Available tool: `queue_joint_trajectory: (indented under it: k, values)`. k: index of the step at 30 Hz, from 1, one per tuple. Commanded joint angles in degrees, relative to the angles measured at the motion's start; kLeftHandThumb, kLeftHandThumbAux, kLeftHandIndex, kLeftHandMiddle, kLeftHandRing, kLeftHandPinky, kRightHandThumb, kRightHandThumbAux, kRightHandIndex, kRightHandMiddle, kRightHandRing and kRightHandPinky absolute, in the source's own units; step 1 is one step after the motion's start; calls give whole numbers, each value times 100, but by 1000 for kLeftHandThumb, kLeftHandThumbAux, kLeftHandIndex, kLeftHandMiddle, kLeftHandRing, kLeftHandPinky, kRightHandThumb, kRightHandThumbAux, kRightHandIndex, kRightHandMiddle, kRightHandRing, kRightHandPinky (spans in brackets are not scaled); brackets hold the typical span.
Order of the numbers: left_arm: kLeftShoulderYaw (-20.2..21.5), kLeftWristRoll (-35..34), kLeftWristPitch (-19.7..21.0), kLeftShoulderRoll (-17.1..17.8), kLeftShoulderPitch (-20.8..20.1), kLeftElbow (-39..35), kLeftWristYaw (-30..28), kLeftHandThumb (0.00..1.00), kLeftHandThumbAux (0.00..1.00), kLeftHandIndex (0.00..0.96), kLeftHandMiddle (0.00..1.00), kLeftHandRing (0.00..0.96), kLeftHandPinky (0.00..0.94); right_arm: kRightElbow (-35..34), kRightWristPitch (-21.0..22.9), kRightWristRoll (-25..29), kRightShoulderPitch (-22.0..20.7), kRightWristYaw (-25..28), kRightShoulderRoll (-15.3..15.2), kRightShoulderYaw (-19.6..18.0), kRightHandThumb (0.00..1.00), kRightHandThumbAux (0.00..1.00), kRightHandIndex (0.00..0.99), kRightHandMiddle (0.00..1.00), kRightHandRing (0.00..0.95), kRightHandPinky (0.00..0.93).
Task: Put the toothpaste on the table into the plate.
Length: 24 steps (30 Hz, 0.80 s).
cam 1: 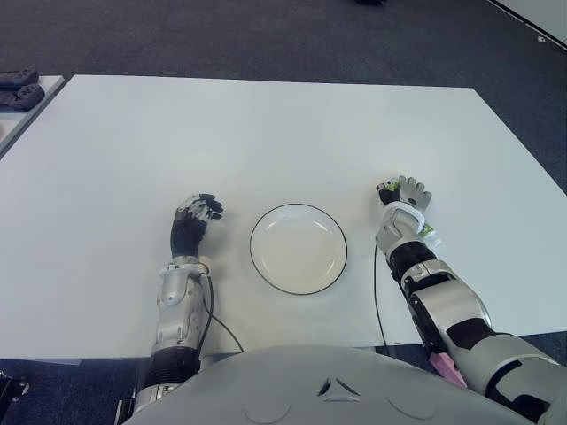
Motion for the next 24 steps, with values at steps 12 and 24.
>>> queue_joint_trajectory:
  k: [12, 24]
  values:
    - [60, -75, 81, -35, 144, 33, 74, 707, 726, 428, 510, 497, 472, -690, 880, -164, 806, 280, -22, 613, 532, 160, 0, 0, 0, 0]
    - [77, -132, 142, -21, 190, -27, 59, 708, 726, 429, 504, 501, 472, -1654, 1352, -461, 1380, 916, -276, 1100, 517, 179, 0, 0, 0, 0]
